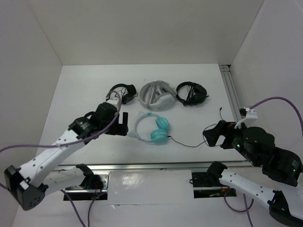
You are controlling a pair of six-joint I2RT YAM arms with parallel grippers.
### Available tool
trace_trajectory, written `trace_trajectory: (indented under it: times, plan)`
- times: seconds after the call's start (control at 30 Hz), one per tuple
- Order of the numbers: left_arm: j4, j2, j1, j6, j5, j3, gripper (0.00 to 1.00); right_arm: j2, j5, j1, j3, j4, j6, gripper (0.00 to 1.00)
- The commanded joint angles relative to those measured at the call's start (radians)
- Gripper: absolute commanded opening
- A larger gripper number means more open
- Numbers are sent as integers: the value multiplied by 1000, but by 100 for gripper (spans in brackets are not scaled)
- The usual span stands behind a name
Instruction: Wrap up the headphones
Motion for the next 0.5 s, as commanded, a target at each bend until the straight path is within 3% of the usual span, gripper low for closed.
trace_trajectory:
  times: [0.0,0.27,0.47]
  plan:
    - [137,109,-18,-62,122,59,100,1,-101,4,-83,138,-37,100]
    - [423,549,-18,43,209,102,100,60,-235,-17,-119,212,-66,100]
    - [458,736,35,56,186,128,98,24,-270,-48,-106,203,-76,100]
